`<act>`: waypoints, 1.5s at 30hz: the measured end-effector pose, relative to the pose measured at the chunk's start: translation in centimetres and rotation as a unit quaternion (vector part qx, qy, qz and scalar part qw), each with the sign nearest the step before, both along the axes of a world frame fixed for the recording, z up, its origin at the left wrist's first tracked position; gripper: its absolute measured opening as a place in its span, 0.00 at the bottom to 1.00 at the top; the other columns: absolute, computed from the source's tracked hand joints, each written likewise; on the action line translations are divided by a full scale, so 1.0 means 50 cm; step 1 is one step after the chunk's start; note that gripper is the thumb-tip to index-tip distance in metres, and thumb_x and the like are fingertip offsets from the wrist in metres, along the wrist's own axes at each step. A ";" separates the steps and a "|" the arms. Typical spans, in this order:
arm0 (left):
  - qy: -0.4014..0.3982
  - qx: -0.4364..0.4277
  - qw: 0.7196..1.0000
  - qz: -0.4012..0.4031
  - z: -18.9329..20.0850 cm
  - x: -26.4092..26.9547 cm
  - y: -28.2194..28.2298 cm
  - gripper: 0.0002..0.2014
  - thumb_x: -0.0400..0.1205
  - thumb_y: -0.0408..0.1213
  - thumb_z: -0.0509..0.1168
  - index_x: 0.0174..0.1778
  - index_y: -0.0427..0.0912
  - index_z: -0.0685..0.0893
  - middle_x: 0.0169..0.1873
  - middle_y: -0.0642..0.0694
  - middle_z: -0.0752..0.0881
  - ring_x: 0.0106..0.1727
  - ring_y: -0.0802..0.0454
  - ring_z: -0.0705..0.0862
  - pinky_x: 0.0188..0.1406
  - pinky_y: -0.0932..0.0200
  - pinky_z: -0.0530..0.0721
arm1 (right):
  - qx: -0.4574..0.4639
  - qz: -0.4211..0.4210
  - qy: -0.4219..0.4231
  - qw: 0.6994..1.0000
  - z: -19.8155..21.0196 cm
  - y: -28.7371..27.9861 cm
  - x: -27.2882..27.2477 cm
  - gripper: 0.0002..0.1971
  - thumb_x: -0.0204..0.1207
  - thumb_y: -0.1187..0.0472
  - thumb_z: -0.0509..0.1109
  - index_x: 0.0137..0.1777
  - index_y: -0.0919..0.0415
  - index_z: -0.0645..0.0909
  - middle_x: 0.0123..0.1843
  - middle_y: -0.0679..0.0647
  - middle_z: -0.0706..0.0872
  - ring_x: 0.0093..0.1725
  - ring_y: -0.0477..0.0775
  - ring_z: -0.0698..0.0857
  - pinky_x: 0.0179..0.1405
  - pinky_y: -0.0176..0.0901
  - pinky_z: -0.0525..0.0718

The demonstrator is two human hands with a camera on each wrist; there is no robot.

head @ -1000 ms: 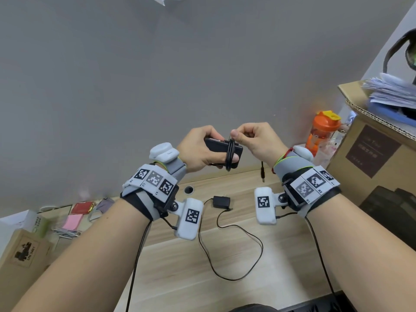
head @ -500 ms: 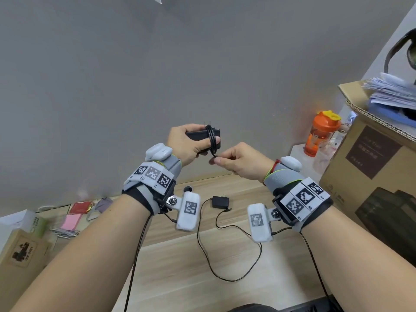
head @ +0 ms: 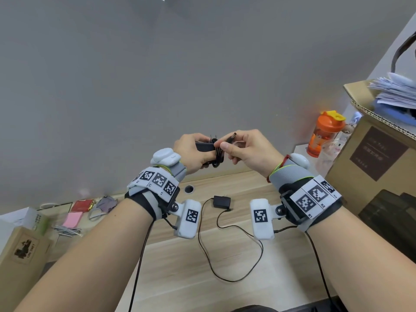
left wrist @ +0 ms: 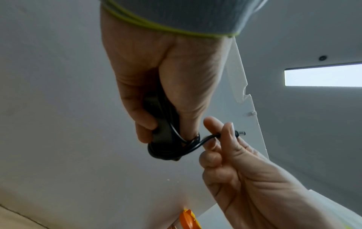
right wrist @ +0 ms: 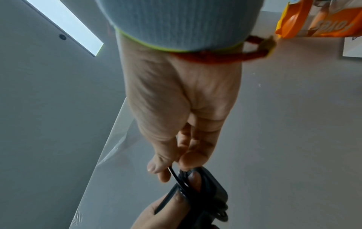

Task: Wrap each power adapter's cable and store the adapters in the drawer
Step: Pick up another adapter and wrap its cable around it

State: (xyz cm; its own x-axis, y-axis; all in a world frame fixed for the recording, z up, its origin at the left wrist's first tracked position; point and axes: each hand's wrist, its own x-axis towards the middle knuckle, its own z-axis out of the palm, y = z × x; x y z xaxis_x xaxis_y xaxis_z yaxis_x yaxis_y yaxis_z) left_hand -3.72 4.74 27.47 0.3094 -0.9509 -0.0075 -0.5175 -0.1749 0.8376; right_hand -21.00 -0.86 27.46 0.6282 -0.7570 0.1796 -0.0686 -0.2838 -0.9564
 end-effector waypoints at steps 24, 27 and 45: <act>0.117 -0.009 0.993 -0.017 0.015 -0.040 0.004 0.20 0.84 0.31 0.63 0.73 0.37 0.71 0.58 0.39 0.79 0.50 0.42 0.86 0.53 0.42 0.89 | 0.011 -0.228 0.084 0.970 -0.019 -0.007 0.024 0.12 0.66 0.54 0.83 0.31 0.53 0.82 0.31 0.52 0.89 0.29 0.52 0.86 0.41 0.47 0.89; 0.101 -0.021 0.994 -0.038 0.015 -0.039 0.012 0.23 0.84 0.30 0.65 0.75 0.36 0.67 0.59 0.41 0.78 0.49 0.43 0.86 0.54 0.43 0.89 | 0.009 -0.232 0.058 0.971 -0.020 -0.003 0.028 0.12 0.65 0.54 0.83 0.31 0.52 0.81 0.30 0.52 0.88 0.30 0.52 0.86 0.47 0.54 0.90; 0.038 -0.014 0.996 -0.084 0.012 -0.034 0.022 0.23 0.81 0.31 0.67 0.71 0.41 0.69 0.59 0.42 0.81 0.46 0.42 0.89 0.49 0.44 0.91 | -0.008 -0.242 0.051 0.969 -0.026 0.008 0.040 0.05 0.65 0.62 0.72 0.37 0.53 0.78 0.29 0.51 0.84 0.30 0.55 0.87 0.36 0.52 0.88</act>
